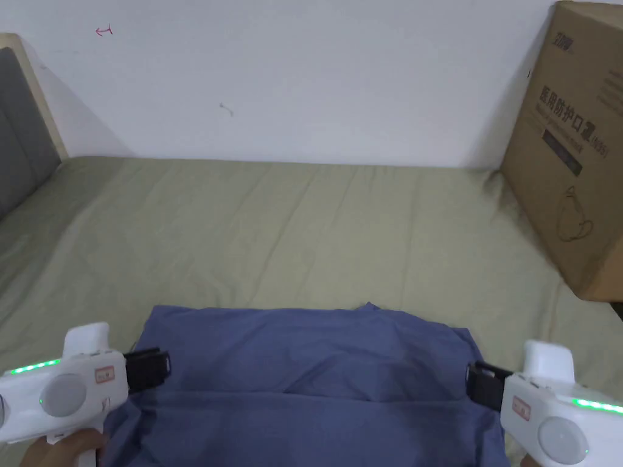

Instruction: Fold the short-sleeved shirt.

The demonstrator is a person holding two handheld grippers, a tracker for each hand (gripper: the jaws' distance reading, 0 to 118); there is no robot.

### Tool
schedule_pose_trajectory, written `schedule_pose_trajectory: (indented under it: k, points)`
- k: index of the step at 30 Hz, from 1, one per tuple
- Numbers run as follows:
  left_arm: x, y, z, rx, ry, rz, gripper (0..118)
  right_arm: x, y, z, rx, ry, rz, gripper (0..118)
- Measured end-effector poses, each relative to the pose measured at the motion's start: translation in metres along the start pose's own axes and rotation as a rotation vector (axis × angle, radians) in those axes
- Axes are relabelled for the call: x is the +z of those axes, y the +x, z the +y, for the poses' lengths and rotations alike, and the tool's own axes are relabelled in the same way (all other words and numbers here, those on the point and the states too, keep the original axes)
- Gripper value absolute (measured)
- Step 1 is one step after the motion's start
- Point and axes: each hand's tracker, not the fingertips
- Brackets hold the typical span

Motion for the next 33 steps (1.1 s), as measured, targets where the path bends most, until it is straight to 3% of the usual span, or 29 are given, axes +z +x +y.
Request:
schedule_pose_trajectory:
  k: [5,9,11,13,14,15,16,22,30,31,32,33]
  points:
    - [0.098,0.032,0.01,-0.047,0.387,-0.098,104,0.1,-0.027,0.034,0.078,0.324,0.031,92]
    - [0.147,0.054,0.001,-0.141,0.554,-0.107,98,0.15,-0.042,0.034,0.122,0.5,0.006,92]
    - [0.162,0.064,-0.008,-0.183,0.603,-0.099,79,0.167,-0.049,0.029,0.149,0.547,-0.008,92]
    - [0.17,0.07,-0.017,-0.207,0.604,-0.119,31,0.178,-0.054,0.024,0.165,0.561,-0.005,81]
    - [0.172,0.073,-0.022,-0.213,0.609,-0.118,7,0.184,-0.057,0.019,0.167,0.579,-0.017,60]
    - [0.171,0.074,-0.025,-0.21,0.612,-0.111,0,0.187,-0.059,0.016,0.165,0.588,-0.024,19]
    - [0.172,0.072,-0.028,-0.215,0.613,-0.115,0,0.188,-0.059,0.015,0.162,0.59,-0.028,0]
    - [0.164,0.068,-0.036,-0.252,0.528,-0.112,0,0.189,-0.061,0.014,0.144,0.584,0.0,0]
    - [0.082,0.013,-0.042,-0.146,0.058,-0.007,0,0.177,-0.047,0.011,0.112,0.515,0.038,0]
    - [0.069,0.003,-0.046,-0.125,0.0,0.002,7,0.175,-0.046,0.011,0.104,0.51,0.038,0]
    - [0.058,-0.007,-0.05,-0.096,-0.023,0.024,27,0.174,-0.044,0.009,0.099,0.504,0.036,0]
    - [0.047,-0.018,-0.054,-0.049,-0.038,0.043,71,0.171,-0.042,0.008,0.098,0.497,0.031,0]
